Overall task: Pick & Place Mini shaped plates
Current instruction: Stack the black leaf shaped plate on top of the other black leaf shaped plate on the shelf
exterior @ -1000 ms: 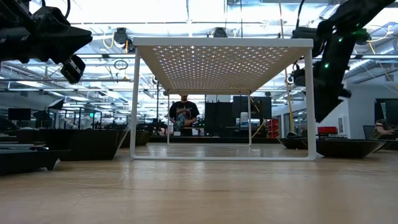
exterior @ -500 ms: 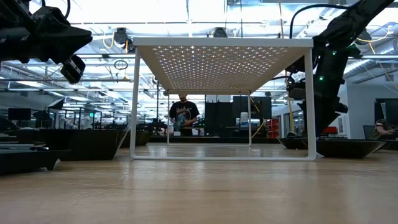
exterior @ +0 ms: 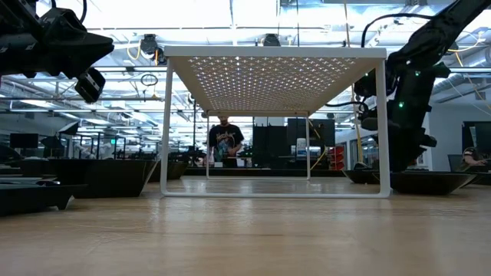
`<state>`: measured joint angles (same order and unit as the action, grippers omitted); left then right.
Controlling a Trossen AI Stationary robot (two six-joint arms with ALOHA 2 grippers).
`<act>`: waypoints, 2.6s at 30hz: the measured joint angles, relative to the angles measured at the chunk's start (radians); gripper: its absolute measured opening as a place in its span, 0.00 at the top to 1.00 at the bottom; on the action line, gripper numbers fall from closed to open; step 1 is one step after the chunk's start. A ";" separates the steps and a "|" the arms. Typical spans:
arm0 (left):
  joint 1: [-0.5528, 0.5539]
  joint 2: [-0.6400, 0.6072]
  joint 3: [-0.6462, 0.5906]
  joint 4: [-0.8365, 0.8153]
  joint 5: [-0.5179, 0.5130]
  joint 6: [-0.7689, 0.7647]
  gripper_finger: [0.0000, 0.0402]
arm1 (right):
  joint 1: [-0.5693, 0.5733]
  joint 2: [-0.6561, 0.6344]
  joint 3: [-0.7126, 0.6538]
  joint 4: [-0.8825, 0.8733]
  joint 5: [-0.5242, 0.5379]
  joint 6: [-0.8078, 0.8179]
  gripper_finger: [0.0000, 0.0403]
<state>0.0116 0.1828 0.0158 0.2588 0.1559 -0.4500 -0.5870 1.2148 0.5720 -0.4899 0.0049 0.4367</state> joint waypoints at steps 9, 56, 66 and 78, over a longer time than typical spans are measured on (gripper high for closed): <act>0.000 0.000 0.000 0.000 0.000 0.000 0.92 | -0.016 0.000 0.000 0.121 0.248 -0.155 0.58; 0.000 0.000 0.000 0.000 0.000 0.000 0.92 | 0.082 -0.040 0.002 -0.013 0.065 -0.131 0.58; 0.000 0.000 0.000 0.000 0.000 0.000 0.92 | 0.060 -0.080 0.107 -0.028 0.114 -0.338 0.58; 0.000 0.000 0.000 0.000 0.000 0.000 0.92 | -0.141 0.091 0.126 0.038 -0.035 -0.544 0.58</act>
<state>0.0113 0.1825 0.0157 0.2585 0.1562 -0.4500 -0.7284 1.3054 0.6979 -0.4523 -0.0301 -0.1074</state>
